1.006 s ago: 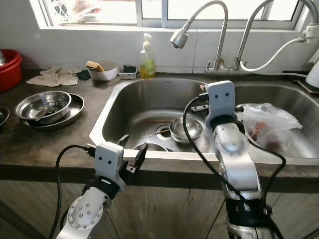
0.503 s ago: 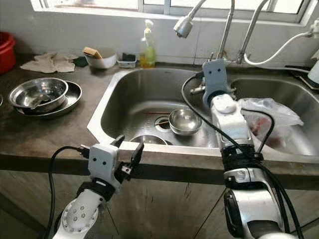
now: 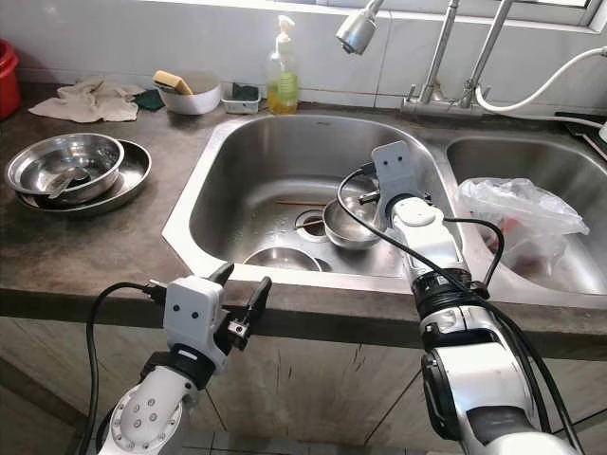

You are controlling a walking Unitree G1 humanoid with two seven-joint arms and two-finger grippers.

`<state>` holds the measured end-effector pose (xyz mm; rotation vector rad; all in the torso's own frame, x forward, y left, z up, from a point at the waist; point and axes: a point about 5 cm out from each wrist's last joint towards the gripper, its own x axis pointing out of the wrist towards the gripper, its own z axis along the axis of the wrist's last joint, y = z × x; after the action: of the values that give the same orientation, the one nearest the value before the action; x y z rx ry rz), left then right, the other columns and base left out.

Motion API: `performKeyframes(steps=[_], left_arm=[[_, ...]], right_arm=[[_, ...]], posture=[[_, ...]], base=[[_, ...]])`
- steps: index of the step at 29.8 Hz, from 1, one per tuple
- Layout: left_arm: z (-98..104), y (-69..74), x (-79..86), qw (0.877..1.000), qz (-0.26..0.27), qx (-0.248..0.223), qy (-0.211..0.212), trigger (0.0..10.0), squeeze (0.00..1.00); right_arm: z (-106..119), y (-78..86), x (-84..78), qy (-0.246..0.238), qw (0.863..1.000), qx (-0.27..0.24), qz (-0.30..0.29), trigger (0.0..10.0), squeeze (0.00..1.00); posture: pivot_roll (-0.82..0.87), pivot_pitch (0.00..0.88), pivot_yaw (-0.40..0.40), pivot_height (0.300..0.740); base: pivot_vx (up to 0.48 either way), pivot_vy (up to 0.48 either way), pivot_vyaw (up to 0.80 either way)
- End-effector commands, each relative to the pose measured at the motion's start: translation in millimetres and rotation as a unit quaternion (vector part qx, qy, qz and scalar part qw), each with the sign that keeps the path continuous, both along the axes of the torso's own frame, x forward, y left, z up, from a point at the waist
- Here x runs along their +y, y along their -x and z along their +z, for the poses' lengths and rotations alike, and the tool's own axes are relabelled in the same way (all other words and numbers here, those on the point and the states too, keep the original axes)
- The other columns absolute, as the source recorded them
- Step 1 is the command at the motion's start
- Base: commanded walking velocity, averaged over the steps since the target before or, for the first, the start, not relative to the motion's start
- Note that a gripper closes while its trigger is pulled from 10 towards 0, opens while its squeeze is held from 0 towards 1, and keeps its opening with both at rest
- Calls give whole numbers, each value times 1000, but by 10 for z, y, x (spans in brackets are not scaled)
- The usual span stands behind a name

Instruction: Kitchen organization

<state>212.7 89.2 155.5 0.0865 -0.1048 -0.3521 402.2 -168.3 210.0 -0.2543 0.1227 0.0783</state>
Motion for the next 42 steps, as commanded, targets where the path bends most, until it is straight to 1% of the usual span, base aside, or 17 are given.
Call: performKeyframes(steps=[1,5,6,7,10,13,14,15,16,19,21,23,26,29,34,38,42], left_arm=[[19,0,-9,1000,-1,-4,-5,10000,0],[21,-41,-6,1000,0,-7,-5,10000,0],[21,-45,-7,1000,1,-7,-5,10000,0],[22,-52,-7,1000,1,-8,-5,10000,0],[26,-88,6,1000,3,-12,-7,10000,0],[25,-100,11,1000,4,-13,-7,10000,0],[36,-130,23,1000,10,-20,-7,10000,0],[51,-143,28,1000,14,-24,-5,10000,0],[63,-151,31,999,17,-27,-3,10000,0],[70,-204,36,999,17,-30,-4,10000,0],[63,-221,36,999,15,-31,-5,10000,0],[51,-228,37,999,13,-33,-6,10000,0],[69,-240,59,999,22,-45,-3,10000,0],[16,-241,46,1000,9,-27,0,10000,0],[-26,-230,33,1000,7,-23,-3,10000,0],[-28,-229,27,1000,6,-23,-3,10000,0],[-35,-226,29,1000,5,-22,-4,10000,0]], right_arm=[[118,-1,-19,-10,1000,-29,-4,10000,1000],[173,34,-26,-15,998,-55,-18,10000,1000],[190,52,-21,-17,998,-64,-18,10000,98],[217,79,-11,-19,997,-77,-15,10000,0],[350,252,33,-38,989,-141,-6,10000,0],[385,303,36,-40,986,-159,-8,10000,0],[459,409,31,-33,980,-197,-9,10000,0],[502,480,18,-25,976,-218,-11,10000,0],[528,525,9,-19,973,-230,-13,10000,0],[536,681,-8,-36,969,-246,-13,10000,0],[490,813,14,-47,968,-247,-4,10000,0],[362,922,63,-63,970,-235,13,10000,0],[199,1053,91,-82,972,-221,8,10000,0],[65,1247,145,-111,971,-211,1,10000,0],[-59,1359,208,-116,975,-190,-1,10000,0],[-71,1376,232,-116,975,-188,1,10000,0],[-118,1388,294,-119,977,-178,1,10000,0]], posture=[[72,117,-83,740],[70,100,-76,740],[70,100,-76,740],[71,93,-75,740],[67,77,-73,740],[64,72,-66,740],[60,59,-68,740],[60,59,-68,740],[60,59,-68,740],[50,39,-62,740],[43,29,-58,740],[31,20,-54,740],[25,9,-45,740],[21,1,-40,740],[17,0,-34,740],[17,0,-34,740],[32,0,-41,740]], base=[[0,0,0],[0,0,0],[0,0,0],[0,0,0],[0,0,0],[0,0,0],[0,0,0],[0,0,0],[0,0,0],[0,0,0],[0,0,0],[0,0,0],[0,0,0],[0,0,0],[0,0,0],[0,0,0],[-156,343,800]])
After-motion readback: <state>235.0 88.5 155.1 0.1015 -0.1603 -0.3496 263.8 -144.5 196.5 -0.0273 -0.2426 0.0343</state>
